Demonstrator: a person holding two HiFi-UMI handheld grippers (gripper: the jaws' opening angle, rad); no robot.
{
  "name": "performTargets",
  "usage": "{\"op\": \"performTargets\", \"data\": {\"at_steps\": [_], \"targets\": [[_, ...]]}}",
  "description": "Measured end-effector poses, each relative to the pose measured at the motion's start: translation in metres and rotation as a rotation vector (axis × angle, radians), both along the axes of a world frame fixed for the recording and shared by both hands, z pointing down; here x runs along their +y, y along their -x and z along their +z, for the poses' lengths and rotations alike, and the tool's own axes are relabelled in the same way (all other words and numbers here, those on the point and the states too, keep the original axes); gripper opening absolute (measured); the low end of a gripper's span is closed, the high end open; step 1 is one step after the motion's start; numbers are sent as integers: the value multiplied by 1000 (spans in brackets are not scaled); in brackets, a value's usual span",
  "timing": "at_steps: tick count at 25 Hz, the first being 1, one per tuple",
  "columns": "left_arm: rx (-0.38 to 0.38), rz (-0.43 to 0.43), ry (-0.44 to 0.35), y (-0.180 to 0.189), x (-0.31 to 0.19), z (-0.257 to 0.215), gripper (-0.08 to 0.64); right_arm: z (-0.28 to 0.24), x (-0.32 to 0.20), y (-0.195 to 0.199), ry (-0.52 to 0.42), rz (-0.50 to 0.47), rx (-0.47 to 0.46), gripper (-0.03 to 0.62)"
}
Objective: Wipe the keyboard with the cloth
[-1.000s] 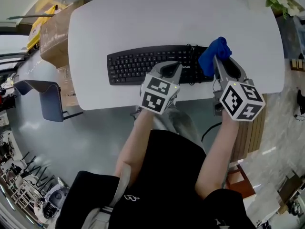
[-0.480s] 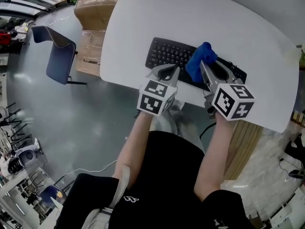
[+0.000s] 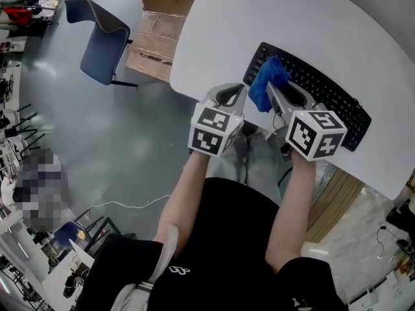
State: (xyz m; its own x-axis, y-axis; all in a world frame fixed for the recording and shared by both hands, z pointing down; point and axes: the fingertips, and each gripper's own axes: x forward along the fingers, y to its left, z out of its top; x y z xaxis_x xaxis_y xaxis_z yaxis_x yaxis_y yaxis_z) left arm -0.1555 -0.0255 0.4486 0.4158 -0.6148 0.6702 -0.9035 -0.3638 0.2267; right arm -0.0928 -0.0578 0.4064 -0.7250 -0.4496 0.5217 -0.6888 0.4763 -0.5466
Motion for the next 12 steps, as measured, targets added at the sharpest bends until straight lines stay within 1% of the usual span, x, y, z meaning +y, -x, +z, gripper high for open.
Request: {"op": "performTargets", "data": {"at_steps": [5,12], "targets": [[19,15,32,18,5,11,-2,25,25,31,83,-25,12,91],[47,79,56,18,1,24,-2,50,33,44,153,-10,41,91]]}}
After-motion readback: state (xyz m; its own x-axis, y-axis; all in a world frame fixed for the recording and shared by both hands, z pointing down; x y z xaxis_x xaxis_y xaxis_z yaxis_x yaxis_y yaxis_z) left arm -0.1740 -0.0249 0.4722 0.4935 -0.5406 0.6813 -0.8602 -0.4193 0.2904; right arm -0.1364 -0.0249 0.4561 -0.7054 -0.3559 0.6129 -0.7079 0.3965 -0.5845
